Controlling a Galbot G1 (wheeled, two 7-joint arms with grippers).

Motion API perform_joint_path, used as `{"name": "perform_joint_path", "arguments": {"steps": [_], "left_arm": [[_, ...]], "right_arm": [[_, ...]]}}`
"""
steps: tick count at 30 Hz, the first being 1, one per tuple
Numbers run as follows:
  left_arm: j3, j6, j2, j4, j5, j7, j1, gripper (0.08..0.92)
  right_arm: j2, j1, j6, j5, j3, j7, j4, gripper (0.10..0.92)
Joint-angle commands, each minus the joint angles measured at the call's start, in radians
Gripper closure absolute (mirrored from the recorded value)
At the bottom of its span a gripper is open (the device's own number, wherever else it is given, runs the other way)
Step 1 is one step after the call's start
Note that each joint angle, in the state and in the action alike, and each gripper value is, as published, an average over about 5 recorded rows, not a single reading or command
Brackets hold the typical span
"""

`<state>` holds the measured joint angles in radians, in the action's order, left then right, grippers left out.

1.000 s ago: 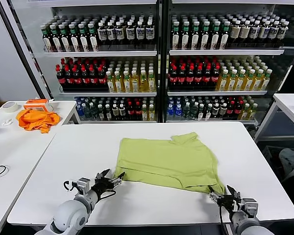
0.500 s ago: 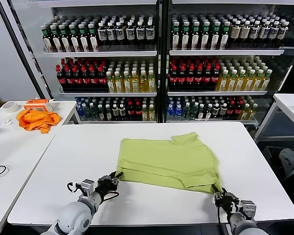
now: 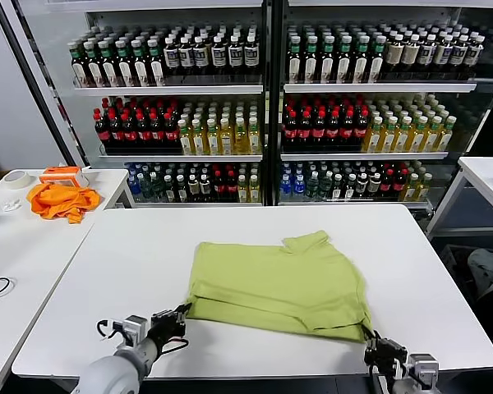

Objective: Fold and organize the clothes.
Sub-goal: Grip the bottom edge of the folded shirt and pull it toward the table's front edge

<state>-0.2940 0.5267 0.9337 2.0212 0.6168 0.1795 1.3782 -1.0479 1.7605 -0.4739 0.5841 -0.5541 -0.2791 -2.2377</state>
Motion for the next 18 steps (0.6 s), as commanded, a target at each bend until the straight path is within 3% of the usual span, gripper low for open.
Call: {"name": "perform_joint_path", "arguments": {"steps": [1, 6, 10, 14, 18], "left_arm": [[-0.133, 0.006, -0.05, 0.125, -0.036, 0.021, 0.227, 0.916], [-0.109, 0.033, -0.037, 0.169, -0.092, 0.043, 0.248, 0.916], [-0.098, 0.048, -0.032, 0.198, -0.103, 0.046, 0.235, 0.891], [-0.108, 0.046, -0.036, 0.221, -0.025, 0.045, 0.171, 0.792], [-0.092, 0.036, -0.029, 0.185, 0.072, 0.038, -0.001, 0.671]], "right_arm": [[0.0, 0.083, 0.006, -0.029, 0.009, -0.002, -0.055, 0.904], [0.001, 0.081, 0.014, -0.07, 0.022, -0.041, -0.059, 0.9], [0.001, 0.083, 0.013, -0.07, 0.02, -0.055, -0.081, 0.824], [0.007, 0.073, 0.002, -0.046, -0.02, -0.073, -0.142, 0.712], [0.023, -0.025, -0.05, 0.043, -0.061, -0.104, -0.198, 0.608]]}}
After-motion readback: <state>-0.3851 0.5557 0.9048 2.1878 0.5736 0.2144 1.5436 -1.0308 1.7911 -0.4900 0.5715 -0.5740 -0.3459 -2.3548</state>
